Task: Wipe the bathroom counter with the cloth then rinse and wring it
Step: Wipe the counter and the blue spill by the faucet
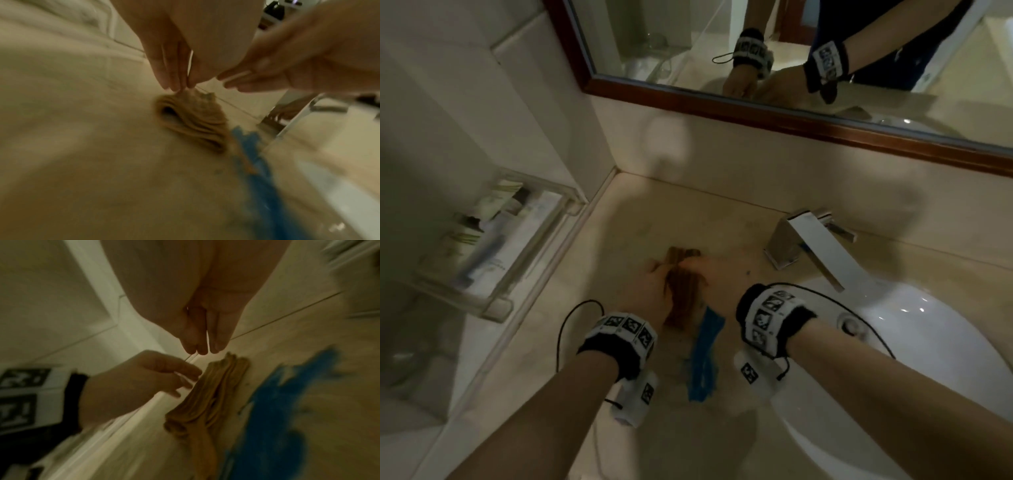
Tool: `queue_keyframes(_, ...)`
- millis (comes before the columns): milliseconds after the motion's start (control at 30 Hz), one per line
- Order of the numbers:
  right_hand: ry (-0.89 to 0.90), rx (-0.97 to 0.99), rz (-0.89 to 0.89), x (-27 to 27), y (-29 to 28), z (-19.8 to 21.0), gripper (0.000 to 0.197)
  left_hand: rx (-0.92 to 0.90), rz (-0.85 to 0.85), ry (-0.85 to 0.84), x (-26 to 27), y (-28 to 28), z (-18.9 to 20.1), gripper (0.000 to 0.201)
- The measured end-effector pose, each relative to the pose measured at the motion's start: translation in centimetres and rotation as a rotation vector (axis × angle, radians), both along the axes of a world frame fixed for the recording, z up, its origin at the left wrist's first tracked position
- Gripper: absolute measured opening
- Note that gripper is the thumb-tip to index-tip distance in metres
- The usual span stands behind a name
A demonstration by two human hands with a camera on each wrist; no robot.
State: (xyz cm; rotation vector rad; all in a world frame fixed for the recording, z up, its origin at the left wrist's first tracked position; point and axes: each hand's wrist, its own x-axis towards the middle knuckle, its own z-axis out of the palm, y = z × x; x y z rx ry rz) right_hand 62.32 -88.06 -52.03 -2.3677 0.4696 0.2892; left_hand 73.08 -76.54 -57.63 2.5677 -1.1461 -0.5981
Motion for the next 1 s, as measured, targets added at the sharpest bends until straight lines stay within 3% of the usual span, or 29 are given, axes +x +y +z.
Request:
queue_keyframes(133, 0.249, -0.253, 0.259, 4.1, 3.9, -3.3, 0.058, 0.352, -0.208, -0.144, 0.5, 2.9, -1.7, 0.063)
queue_keyframes(267, 0.331, -0.279, 0.202, 3.6, 5.4, -6.1, 0.064, 0.399, -0.251, -0.145, -0.3, 4.4, -1.6, 0.066)
queue_keyframes(433, 0.364, -0.218, 0.253, 1.4, 5.9, -5.9, 0.068, 0.490, -0.309, -0.220, -3.2, 5.6, -0.8, 0.066)
queue_keyframes(700, 0.298, -0.103, 0.176, 4.4, 4.3, -5.2, 0.072, 0.507, -0.323, -0.290, -1.1, 3.8, -2.4, 0.067)
queue_keyframes(867, 0.069, 0.076, -0.073, -1.0, 4.3, -3.7, 0.069, 0.298, -0.278, -0.230, -3.0, 4.4, -1.3, 0.070)
queue_keyframes(933, 0.037, -0.012, -0.138, -4.2, 2.7, -3.6, 0.065, 0.196, -0.300, -0.209, -3.1, 3.3, -1.0, 0.076)
queue_keyframes(1000, 0.125, -0.139, -0.167, -6.7, 0.1, -4.3, 0.065, 0.149, -0.306, -0.227, -3.1, 1.5, -1.5, 0.081)
